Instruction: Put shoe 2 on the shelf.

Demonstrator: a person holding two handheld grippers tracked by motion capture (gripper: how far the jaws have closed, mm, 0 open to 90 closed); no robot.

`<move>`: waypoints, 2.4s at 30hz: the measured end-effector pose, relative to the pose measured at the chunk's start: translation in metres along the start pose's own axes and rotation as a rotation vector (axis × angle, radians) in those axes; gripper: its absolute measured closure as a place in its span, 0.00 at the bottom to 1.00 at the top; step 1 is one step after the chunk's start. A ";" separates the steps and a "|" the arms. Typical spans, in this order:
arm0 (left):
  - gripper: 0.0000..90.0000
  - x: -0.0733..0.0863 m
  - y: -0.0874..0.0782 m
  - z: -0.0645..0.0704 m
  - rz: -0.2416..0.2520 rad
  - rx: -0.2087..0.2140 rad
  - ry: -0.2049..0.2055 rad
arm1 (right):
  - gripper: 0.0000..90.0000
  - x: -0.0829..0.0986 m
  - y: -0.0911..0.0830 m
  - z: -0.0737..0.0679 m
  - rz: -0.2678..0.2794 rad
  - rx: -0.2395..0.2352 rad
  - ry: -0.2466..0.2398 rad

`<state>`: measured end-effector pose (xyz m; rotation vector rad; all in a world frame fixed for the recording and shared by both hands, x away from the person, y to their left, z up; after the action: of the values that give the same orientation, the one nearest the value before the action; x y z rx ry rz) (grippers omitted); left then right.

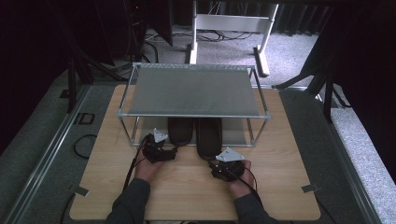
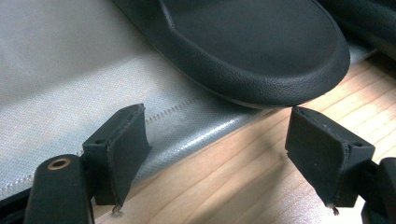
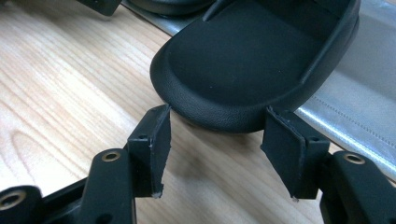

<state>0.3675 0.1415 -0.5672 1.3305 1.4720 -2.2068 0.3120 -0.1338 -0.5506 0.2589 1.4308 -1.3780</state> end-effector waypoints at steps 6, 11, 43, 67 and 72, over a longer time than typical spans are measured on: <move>0.24 0.000 0.000 0.000 0.001 0.002 -0.002 | 0.46 -0.002 0.006 0.000 -0.003 0.008 0.017; 0.24 0.000 0.000 0.000 0.000 0.003 -0.002 | 0.46 -0.005 0.011 0.003 -0.006 0.018 0.031; 0.24 0.000 0.000 0.000 -0.006 0.004 0.001 | 0.46 -0.025 0.049 0.008 -0.013 0.049 0.054; 0.25 0.001 -0.001 0.000 0.010 0.007 -0.001 | 0.49 -0.030 0.051 0.007 -0.007 0.033 0.046; 0.26 0.003 -0.006 0.002 0.058 -0.002 -0.011 | 0.49 -0.027 0.040 0.012 0.007 0.031 0.033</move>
<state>0.3612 0.1442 -0.5654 1.3410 1.4129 -2.1726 0.3595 -0.1178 -0.5501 0.3073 1.4350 -1.3968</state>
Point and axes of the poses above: each handheld gripper's, and its own axes: y roughly forward along the jaws, x roughly out of its underside, z roughly to its right, the point moved 1 cm from there along y, roughly forward along the jaws, and after that the axes turned 10 degrees about x, right-handed, at the moved point
